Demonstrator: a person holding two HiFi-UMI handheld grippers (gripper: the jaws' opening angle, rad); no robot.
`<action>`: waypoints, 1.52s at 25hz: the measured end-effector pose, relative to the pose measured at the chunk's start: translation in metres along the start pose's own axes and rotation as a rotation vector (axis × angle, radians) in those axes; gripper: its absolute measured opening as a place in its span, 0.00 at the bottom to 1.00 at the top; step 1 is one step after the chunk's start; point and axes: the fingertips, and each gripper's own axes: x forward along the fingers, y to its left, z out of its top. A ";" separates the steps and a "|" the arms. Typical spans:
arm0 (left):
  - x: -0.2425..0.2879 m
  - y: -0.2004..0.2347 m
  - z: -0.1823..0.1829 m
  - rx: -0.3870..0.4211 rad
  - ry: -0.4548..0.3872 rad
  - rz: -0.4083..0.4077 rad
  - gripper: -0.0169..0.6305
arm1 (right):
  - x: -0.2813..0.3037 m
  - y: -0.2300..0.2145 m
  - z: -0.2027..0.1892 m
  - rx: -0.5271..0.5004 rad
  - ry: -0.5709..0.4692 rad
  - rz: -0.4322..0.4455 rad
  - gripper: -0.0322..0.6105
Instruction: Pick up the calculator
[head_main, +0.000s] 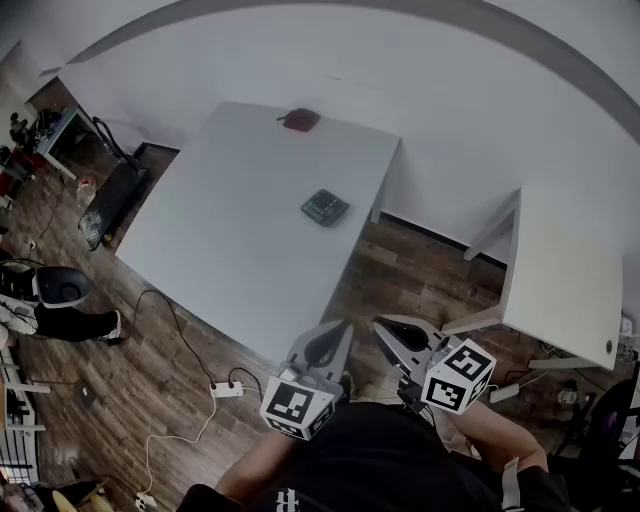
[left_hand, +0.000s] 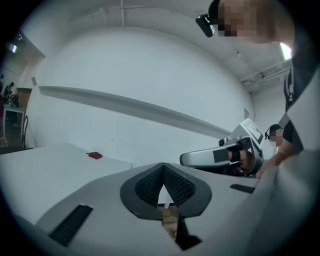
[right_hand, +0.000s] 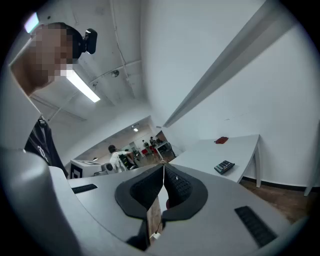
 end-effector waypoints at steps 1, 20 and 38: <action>0.004 0.010 0.002 0.007 -0.001 -0.004 0.04 | 0.011 -0.004 0.003 0.002 0.001 -0.004 0.07; 0.080 0.160 0.021 -0.062 -0.015 0.052 0.04 | 0.181 -0.166 0.023 0.455 0.030 -0.062 0.07; 0.135 0.237 0.021 -0.090 0.086 0.315 0.04 | 0.289 -0.394 -0.134 0.969 0.313 -0.335 0.21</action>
